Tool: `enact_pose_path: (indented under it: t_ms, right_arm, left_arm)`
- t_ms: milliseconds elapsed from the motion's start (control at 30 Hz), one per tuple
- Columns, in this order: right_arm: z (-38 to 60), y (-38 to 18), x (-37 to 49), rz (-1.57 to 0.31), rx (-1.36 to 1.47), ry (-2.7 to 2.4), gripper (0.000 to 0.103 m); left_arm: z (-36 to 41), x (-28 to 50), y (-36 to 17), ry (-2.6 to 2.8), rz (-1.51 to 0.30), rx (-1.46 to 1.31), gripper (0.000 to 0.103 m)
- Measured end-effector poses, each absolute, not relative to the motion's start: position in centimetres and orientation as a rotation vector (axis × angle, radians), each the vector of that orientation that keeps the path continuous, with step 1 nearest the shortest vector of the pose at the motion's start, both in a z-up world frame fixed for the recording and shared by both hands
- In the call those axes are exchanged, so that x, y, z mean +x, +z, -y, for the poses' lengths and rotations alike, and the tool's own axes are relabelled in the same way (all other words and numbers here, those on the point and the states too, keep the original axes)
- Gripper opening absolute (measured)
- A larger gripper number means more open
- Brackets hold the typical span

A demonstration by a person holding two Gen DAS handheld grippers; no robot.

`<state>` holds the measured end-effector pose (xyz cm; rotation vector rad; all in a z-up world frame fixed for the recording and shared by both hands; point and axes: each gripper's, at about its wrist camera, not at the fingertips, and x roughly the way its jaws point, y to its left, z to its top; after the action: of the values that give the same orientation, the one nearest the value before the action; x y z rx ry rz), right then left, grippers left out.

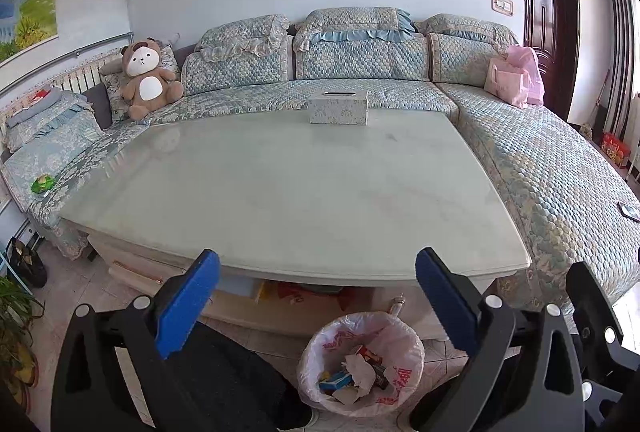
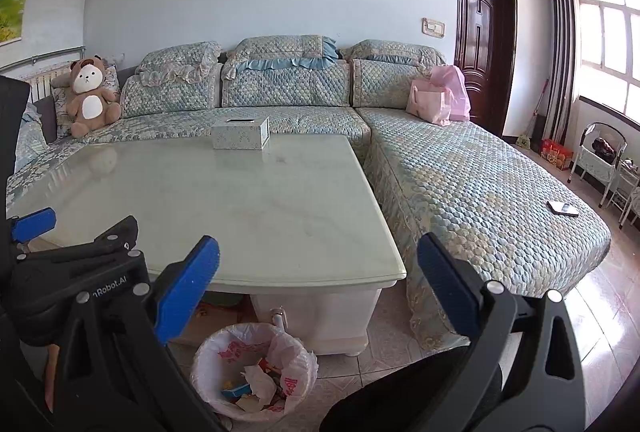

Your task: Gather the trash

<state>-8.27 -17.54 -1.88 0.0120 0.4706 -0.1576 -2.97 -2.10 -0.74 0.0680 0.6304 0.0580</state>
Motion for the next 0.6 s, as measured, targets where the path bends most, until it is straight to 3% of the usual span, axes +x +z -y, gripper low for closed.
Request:
enact_pose_path:
  t_ms: [600]
  right_arm:
    - [16.74, -1.56, -8.30, -0.467, -0.003, -0.166, 0.097]
  left_arm:
    - [1.38, -2.47, -0.74, 0.059, -0.639, 0.049, 0.096]
